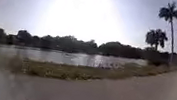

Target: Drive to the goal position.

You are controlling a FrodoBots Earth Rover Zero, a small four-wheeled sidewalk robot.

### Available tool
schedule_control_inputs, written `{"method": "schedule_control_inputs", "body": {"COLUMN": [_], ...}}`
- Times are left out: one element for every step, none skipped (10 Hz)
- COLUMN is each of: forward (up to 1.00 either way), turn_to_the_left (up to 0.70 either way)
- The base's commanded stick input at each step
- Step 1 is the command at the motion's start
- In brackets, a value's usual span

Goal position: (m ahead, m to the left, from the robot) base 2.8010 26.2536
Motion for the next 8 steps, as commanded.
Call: {"method": "schedule_control_inputs", "body": {"forward": [0.0, 0.0, 0.0, 0.0, 0.0, 0.0, 0.0, 0.0], "turn_to_the_left": [1.0, 1.0, 1.0, 1.0, 1.0, 1.0, 1.0, 1.0]}}
